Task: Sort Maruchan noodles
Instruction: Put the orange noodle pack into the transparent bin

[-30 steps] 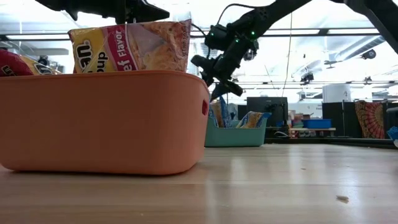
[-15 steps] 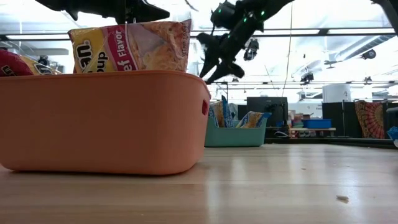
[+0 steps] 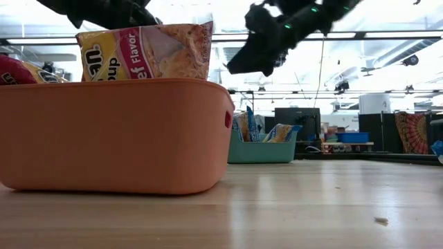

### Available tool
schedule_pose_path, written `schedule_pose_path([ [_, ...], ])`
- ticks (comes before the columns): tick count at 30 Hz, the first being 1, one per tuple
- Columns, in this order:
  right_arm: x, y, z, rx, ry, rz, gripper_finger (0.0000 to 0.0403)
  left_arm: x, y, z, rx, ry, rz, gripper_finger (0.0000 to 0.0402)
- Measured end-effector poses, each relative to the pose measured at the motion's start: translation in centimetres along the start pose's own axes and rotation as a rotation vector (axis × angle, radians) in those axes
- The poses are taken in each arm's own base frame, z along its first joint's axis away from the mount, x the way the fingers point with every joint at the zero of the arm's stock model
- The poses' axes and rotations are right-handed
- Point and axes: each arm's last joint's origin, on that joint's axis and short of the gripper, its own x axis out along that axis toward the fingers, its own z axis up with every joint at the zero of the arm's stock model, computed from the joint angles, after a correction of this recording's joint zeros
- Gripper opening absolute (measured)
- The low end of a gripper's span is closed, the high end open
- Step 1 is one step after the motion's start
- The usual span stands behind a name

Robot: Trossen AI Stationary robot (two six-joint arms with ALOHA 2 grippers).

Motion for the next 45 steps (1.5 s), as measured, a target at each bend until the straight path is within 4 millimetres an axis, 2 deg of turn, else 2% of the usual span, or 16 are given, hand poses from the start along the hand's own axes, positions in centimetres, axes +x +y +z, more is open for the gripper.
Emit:
schedule_pose_path([
  [4,-1.2,0.8,-2.6,-0.055,-0.096,0.019,0.0122,-0.1,-0.1,-0.2,-0.086,0.019,-0.006,0.0000],
  [8,-3.1,0.9,-4.1,-0.058,-0.140,0.014,0.0115,-0.1,-0.1,-0.2,-0.181,0.025,-0.004,0.0000],
  [13,-5.9,0.8,-3.8,-0.104,-0.220,-0.005,0.0108,-0.5,0.5,0.4,-0.311,0.119,0.097,0.0000],
  [17,-8.0,1.0,-3.2,-0.160,-0.289,-0.018,0.0103,-1.1,1.4,1.4,-0.403,0.330,0.211,0.0000],
  [20,-9.1,1.1,-3.2,-0.164,-0.320,-0.017,0.0100,-1.8,1.7,2.0,-0.461,0.525,0.222,0.0000],
  [25,-9.5,1.2,-4.6,-0.177,-0.312,-0.020,0.0097,-2.6,1.2,1.6,-0.614,0.938,0.136,0.0000],
  [30,-9.8,1.0,-4.7,-0.181,-0.320,-0.036,0.0099,-2.0,0.3,-0.1,-0.737,1.227,0.115,0.0000],
  [34,-10.0,1.1,-4.7,-0.160,-0.326,-0.032,0.0098,-1.3,-0.7,-1.6,-0.811,1.320,0.077,0.0003],
  [37,-10.0,1.1,-4.7,-0.155,-0.328,-0.031,0.0094,-1.6,-1.5,-2.6,-0.830,1.364,0.068,0.0018],
  [40,-9.9,1.1,-4.7,-0.158,-0.324,-0.032,0.0092,-2.2,-1.9,-3.5,-0.863,1.394,0.096,0.0045],
  [45,-10.0,1.1,-4.7,-0.149,-0.327,-0.030,0.0091,-2.5,-2.7,-5.1,-0.899,1.433,0.120,0.0111],
])
